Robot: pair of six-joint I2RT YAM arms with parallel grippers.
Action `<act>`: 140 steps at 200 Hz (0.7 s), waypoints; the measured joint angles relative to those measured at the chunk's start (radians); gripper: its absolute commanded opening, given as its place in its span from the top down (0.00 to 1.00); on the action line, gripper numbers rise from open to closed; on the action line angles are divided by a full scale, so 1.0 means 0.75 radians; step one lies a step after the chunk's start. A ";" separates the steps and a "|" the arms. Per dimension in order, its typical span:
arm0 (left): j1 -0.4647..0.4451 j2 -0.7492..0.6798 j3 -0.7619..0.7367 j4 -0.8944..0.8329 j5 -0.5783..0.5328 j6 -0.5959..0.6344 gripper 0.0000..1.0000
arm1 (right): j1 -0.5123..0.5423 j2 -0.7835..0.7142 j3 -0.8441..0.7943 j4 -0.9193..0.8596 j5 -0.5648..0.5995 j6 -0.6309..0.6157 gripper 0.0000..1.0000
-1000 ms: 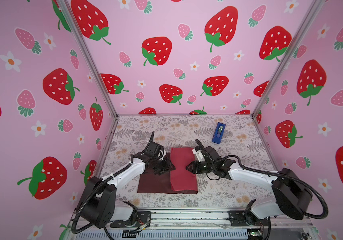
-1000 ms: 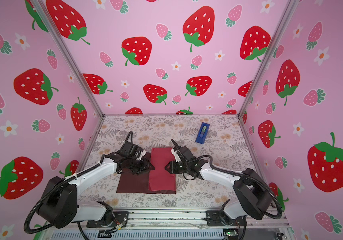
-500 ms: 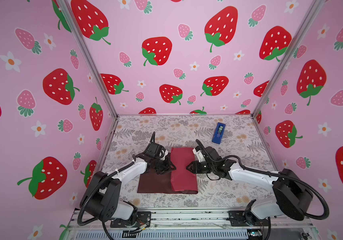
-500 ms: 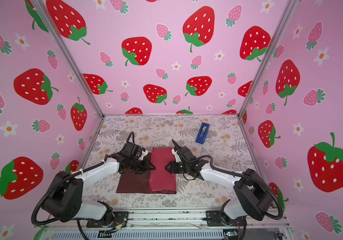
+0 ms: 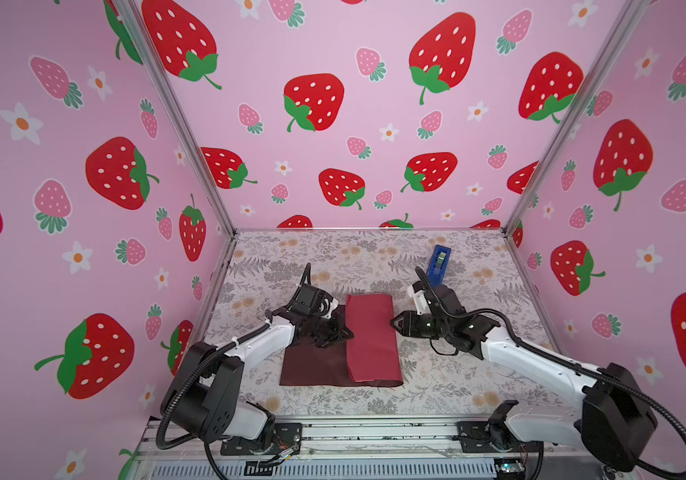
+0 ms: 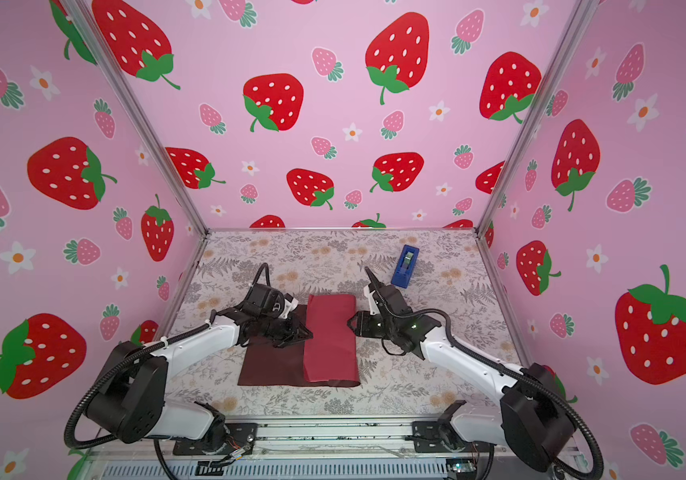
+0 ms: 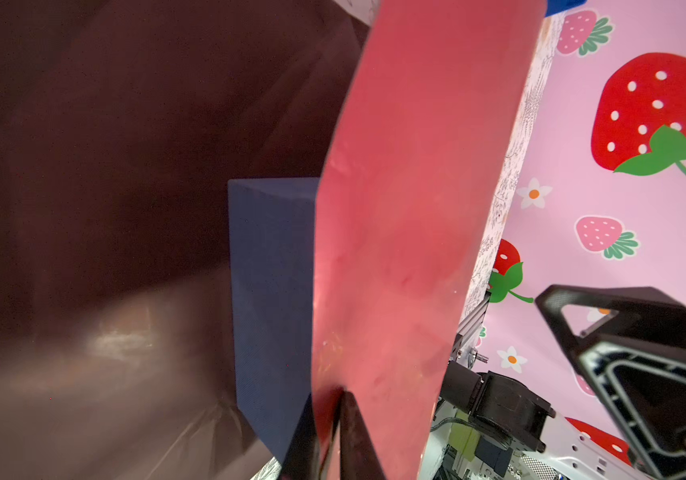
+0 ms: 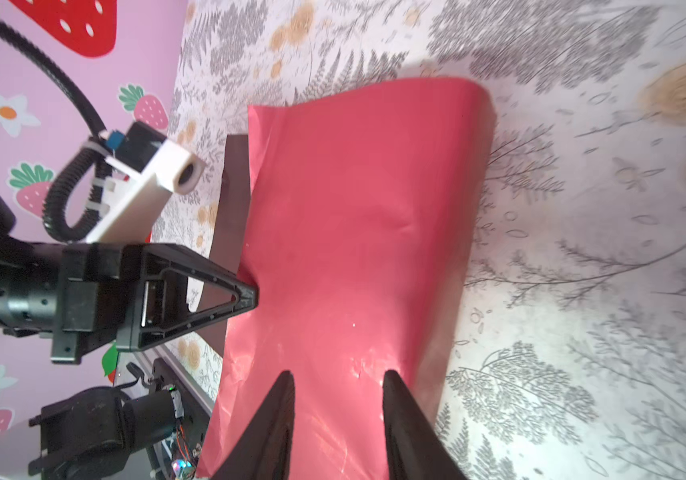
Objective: Wrap the gift box in paper
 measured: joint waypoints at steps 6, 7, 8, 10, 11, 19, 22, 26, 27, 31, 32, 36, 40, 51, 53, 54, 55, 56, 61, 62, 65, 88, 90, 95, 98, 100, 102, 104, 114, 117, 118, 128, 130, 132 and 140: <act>-0.003 0.005 -0.001 0.010 0.006 -0.001 0.89 | -0.019 -0.015 -0.009 -0.001 0.000 -0.004 0.59; -0.004 0.005 -0.001 0.012 0.007 -0.002 0.89 | -0.022 -0.017 -0.010 -0.001 0.000 -0.004 0.58; -0.004 0.006 -0.001 0.014 0.008 -0.003 0.89 | -0.024 -0.019 -0.012 -0.001 0.000 -0.003 0.58; -0.005 0.007 -0.001 0.016 0.010 -0.003 0.89 | -0.032 -0.023 -0.015 -0.001 0.000 -0.005 0.58; -0.005 0.007 -0.001 0.018 0.010 -0.003 0.89 | -0.033 -0.025 -0.017 -0.001 0.000 -0.006 0.58; -0.009 0.012 -0.001 0.028 0.014 -0.007 0.89 | -0.054 -0.035 -0.033 -0.003 -0.001 -0.012 0.57; -0.010 0.014 -0.001 0.032 0.015 -0.008 0.90 | -0.061 -0.037 -0.039 -0.003 -0.002 -0.013 0.57; -0.012 0.017 -0.002 0.039 0.017 -0.010 0.90 | -0.066 -0.037 -0.046 -0.004 -0.004 -0.016 0.57; -0.012 0.018 -0.002 0.040 0.018 -0.011 0.90 | -0.068 -0.037 -0.048 -0.004 -0.004 -0.017 0.57; -0.013 0.020 -0.002 0.046 0.021 -0.012 0.90 | -0.073 -0.037 -0.056 -0.004 -0.007 -0.020 0.57; -0.014 0.022 -0.002 0.049 0.022 -0.013 0.90 | -0.075 -0.037 -0.059 -0.005 -0.009 -0.021 0.57; -0.015 0.024 -0.002 0.054 0.025 -0.015 0.90 | -0.078 -0.035 -0.066 -0.006 -0.014 -0.024 0.57; -0.016 0.027 -0.002 0.060 0.027 -0.017 0.91 | -0.082 -0.033 -0.073 -0.009 -0.018 -0.027 0.56; -0.020 0.032 -0.002 0.072 0.031 -0.022 0.91 | -0.085 -0.026 -0.085 -0.013 -0.032 -0.030 0.56; -0.021 0.033 -0.002 0.075 0.031 -0.023 0.91 | -0.085 -0.025 -0.086 -0.013 -0.036 -0.030 0.56; -0.021 0.034 -0.002 0.076 0.031 -0.023 0.91 | -0.085 -0.024 -0.087 -0.013 -0.037 -0.030 0.56; -0.021 0.034 -0.002 0.077 0.031 -0.023 0.92 | -0.085 -0.023 -0.087 -0.013 -0.040 -0.030 0.56; -0.021 0.035 -0.002 0.078 0.032 -0.023 0.92 | -0.085 -0.022 -0.087 -0.013 -0.042 -0.030 0.56; -0.022 0.039 -0.002 0.084 0.035 -0.023 0.92 | -0.085 -0.017 -0.087 -0.012 -0.052 -0.030 0.56; -0.022 0.040 -0.002 0.085 0.036 -0.023 0.92 | -0.085 -0.016 -0.087 -0.011 -0.054 -0.030 0.56; -0.022 0.042 -0.002 0.089 0.039 -0.023 0.92 | -0.085 -0.013 -0.088 -0.009 -0.061 -0.031 0.57; -0.022 0.053 -0.002 0.108 0.052 -0.023 0.93 | -0.085 0.004 -0.087 0.027 -0.120 -0.029 0.60; -0.022 0.054 -0.002 0.109 0.053 -0.022 0.93 | -0.085 0.005 -0.087 0.031 -0.123 -0.027 0.60; -0.022 0.057 -0.002 0.113 0.056 -0.022 0.93 | -0.085 0.009 -0.087 0.046 -0.139 -0.026 0.61; -0.022 0.058 -0.002 0.115 0.058 -0.022 0.93 | -0.084 0.011 -0.087 0.055 -0.146 -0.024 0.61; -0.022 0.059 -0.002 0.117 0.059 -0.022 0.93 | -0.085 0.013 -0.087 0.065 -0.155 -0.023 0.62; -0.022 0.060 -0.002 0.119 0.060 -0.022 0.93 | -0.085 0.014 -0.087 0.069 -0.160 -0.023 0.62; -0.022 0.061 -0.002 0.120 0.061 -0.022 0.93 | -0.085 0.016 -0.087 0.077 -0.167 -0.022 0.62; -0.022 0.065 -0.002 0.125 0.065 -0.022 0.93 | -0.085 0.030 -0.087 0.117 -0.204 -0.015 0.62; -0.022 0.066 -0.002 0.127 0.068 -0.022 0.93 | -0.085 0.035 -0.087 0.131 -0.218 -0.013 0.63; -0.022 0.066 -0.002 0.127 0.068 -0.022 0.93 | -0.085 0.037 -0.087 0.134 -0.220 -0.012 0.63; -0.022 0.067 -0.002 0.128 0.070 -0.021 0.93 | -0.085 0.064 -0.088 0.182 -0.261 0.002 0.63; -0.022 0.067 -0.002 0.128 0.070 -0.021 0.93 | -0.085 0.071 -0.087 0.191 -0.271 0.003 0.63; -0.022 0.067 -0.002 0.129 0.070 -0.021 0.93 | -0.085 0.078 -0.087 0.200 -0.278 0.007 0.64; -0.022 0.068 -0.002 0.129 0.071 -0.021 0.93 | -0.085 0.103 -0.087 0.230 -0.304 0.014 0.64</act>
